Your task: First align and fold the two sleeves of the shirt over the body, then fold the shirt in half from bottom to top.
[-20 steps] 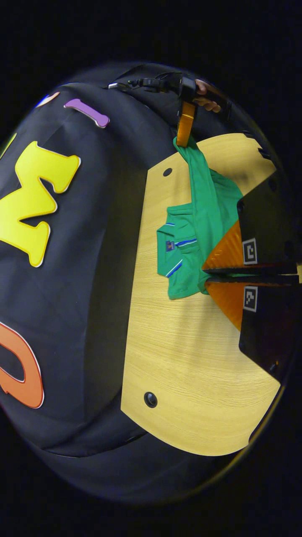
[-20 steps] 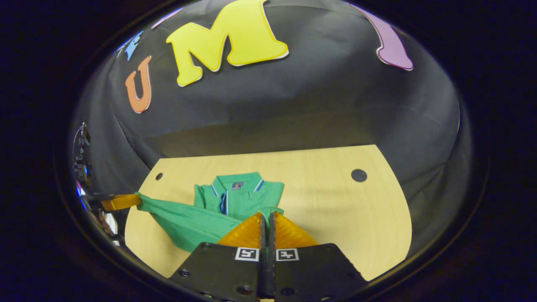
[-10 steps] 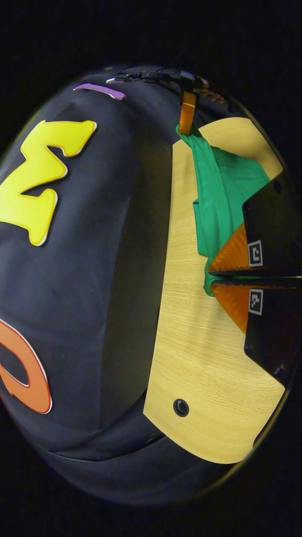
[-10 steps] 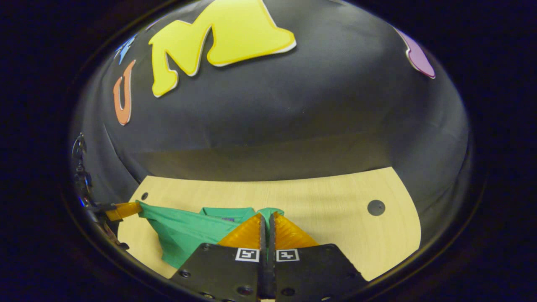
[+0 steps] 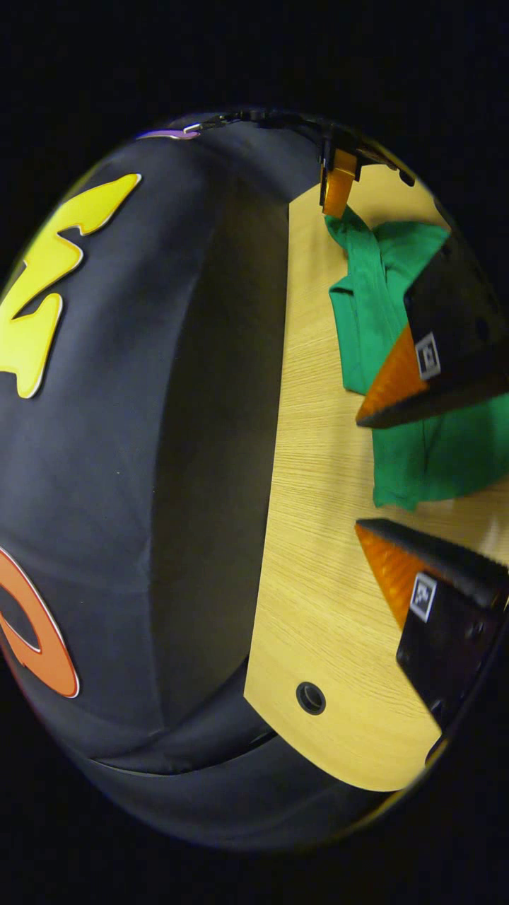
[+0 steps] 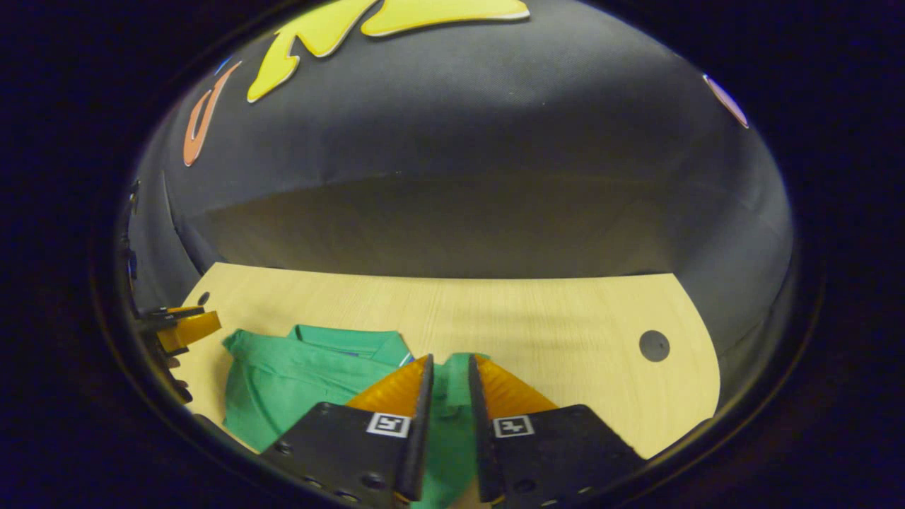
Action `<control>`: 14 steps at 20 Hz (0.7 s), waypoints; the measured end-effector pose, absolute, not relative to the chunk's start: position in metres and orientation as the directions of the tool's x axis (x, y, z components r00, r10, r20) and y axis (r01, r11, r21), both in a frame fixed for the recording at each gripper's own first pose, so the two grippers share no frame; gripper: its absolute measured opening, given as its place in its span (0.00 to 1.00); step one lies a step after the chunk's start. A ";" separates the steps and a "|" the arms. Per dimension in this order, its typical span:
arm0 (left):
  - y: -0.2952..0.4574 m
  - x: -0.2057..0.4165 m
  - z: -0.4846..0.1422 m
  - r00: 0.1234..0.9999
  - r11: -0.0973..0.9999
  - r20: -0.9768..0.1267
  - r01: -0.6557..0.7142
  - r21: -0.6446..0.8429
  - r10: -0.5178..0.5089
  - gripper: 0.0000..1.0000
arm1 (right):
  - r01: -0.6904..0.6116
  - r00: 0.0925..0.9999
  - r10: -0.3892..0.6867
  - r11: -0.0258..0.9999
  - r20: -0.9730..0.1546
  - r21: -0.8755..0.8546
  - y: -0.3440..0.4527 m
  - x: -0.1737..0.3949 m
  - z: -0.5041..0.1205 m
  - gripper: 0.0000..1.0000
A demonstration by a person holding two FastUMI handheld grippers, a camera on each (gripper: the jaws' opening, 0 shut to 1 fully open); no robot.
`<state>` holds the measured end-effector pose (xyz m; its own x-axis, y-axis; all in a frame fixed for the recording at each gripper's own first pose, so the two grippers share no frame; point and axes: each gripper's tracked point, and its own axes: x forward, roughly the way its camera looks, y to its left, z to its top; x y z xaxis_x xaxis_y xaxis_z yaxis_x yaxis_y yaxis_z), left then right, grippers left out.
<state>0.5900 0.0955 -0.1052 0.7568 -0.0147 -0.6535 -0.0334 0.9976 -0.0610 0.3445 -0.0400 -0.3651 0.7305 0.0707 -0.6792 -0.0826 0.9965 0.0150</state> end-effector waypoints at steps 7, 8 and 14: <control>0.101 0.581 -0.039 0.829 0.995 -0.556 -0.092 -0.046 0.051 1.00 | -0.047 0.823 0.015 0.998 -0.568 -0.042 -0.035 0.317 -0.304 0.97; 0.101 0.576 -0.022 0.843 0.993 -0.534 -0.103 -0.050 0.060 1.00 | -0.046 0.839 0.017 0.998 -0.544 -0.040 -0.032 0.309 -0.285 0.97; 0.085 0.526 0.119 0.941 0.997 -0.335 -0.071 -0.032 0.056 1.00 | -0.062 0.939 0.030 0.995 -0.341 -0.081 -0.017 0.244 -0.156 0.98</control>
<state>0.5255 0.0851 0.1186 0.9405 0.0561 -0.3351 -0.0708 0.9970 -0.0318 0.2436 -0.0166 -0.1564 0.9395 0.0304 -0.3412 -0.0617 0.9948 -0.0814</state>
